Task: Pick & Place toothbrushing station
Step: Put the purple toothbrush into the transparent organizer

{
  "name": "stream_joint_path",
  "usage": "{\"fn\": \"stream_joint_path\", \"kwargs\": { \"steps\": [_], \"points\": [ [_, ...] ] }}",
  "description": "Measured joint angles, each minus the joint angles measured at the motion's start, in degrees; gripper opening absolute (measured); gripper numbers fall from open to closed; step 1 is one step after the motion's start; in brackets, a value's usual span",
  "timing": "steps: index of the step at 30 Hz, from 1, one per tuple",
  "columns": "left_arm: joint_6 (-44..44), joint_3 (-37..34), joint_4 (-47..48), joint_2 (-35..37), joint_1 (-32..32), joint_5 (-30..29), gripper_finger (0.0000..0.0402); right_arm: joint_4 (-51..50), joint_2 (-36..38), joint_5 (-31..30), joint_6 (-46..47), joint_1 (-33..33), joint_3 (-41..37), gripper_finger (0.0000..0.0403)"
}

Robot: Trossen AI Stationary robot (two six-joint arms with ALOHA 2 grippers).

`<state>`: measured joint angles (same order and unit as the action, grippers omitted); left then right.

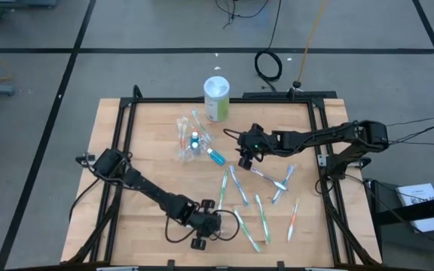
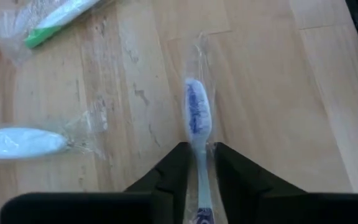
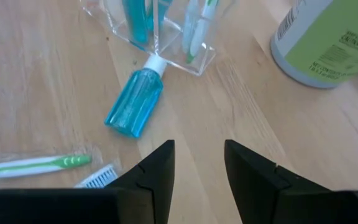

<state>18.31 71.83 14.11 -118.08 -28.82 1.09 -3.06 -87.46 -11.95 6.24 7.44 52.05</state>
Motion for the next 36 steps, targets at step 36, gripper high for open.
{"fn": "stream_joint_path", "kwargs": {
  "steps": [36],
  "points": [
    [-23.04,-38.20,-55.99,41.31,19.19,-36.77,0.0014,5.43,0.00,0.00,-2.84,-5.57,0.00,0.0130]
  ]
}}
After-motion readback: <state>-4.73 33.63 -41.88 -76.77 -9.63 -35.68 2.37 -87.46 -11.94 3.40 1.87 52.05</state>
